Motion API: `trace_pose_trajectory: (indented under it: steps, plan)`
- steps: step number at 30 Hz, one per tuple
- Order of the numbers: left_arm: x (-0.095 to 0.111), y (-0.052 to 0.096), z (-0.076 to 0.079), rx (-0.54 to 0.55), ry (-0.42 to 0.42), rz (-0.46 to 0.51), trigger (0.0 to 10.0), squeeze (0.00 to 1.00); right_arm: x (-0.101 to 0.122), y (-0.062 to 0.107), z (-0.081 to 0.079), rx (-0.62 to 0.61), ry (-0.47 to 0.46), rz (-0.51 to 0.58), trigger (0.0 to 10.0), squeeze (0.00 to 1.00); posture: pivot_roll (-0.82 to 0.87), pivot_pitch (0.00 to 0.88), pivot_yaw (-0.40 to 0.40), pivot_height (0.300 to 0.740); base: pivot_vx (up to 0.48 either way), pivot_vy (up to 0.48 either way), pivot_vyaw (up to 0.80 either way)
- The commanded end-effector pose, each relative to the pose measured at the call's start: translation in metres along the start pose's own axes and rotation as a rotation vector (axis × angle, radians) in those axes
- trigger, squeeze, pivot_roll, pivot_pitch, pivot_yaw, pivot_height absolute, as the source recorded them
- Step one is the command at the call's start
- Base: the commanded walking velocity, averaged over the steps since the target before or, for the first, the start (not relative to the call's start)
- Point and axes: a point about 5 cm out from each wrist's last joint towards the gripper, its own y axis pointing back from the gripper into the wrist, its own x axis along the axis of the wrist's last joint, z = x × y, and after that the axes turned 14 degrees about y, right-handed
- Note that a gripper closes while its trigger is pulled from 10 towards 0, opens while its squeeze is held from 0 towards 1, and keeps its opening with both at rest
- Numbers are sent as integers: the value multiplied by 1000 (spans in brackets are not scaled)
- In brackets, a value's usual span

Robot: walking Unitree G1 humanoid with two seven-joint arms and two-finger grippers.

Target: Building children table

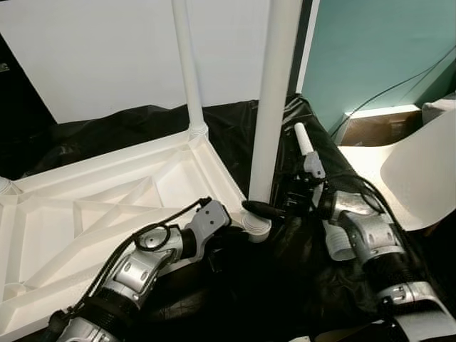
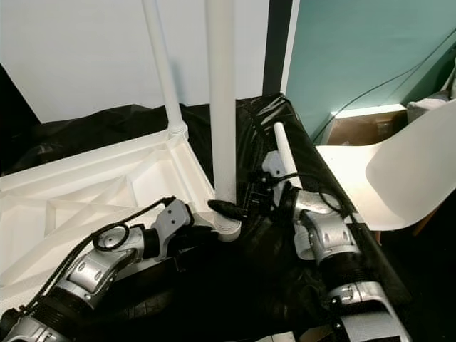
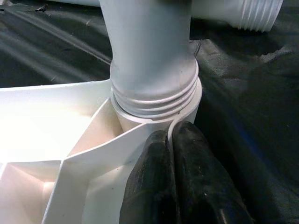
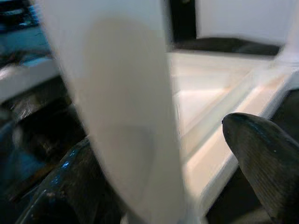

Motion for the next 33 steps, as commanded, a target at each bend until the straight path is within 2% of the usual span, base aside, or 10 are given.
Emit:
trace_pose_trajectory:
  steps: [1,8,9,10,11,23,25,28,29,33]
  plan:
    - [-33,-8,20,-156,130,-67,10000,0,-6,0,-1,107,-20,-62,10000,0,65,0,-36,740,0,0,0]
    - [-33,-8,20,-151,131,-66,10000,0,-6,1,7,169,29,-74,10000,0,65,0,-36,740,0,0,0]
    - [-33,-8,19,-150,130,-65,10000,0,-3,-1,10,173,38,-69,1804,0,67,0,-36,740,0,0,0]
    - [-33,-8,19,-150,130,-65,10000,0,-3,-1,10,173,38,-69,1804,0,67,0,-36,740,0,0,0]
    - [-32,-8,19,-149,128,-64,10000,0,-1,-2,12,178,43,-65,0,0,67,0,-36,740,0,0,0]
    - [-30,-8,19,-155,122,-63,10000,0,-4,7,7,193,41,-64,0,0,54,0,-28,740,0,0,0]
    - [-29,-8,20,-157,121,-61,10000,0,-1,-2,1,-43,79,5,0,0,57,0,-33,740,0,0,0]
    - [-29,-8,20,-157,121,-61,10000,0,2,-6,3,-188,85,33,0,0,57,0,-33,740,0,0,0]
    - [-29,-7,21,-158,123,-59,10000,0,13,-6,-2,-559,105,112,0,0,60,0,-28,740,0,0,0]
    - [-30,-5,23,-167,127,-69,10000,0,19,-2,-15,-754,111,127,0,0,56,0,-16,740,0,0,0]
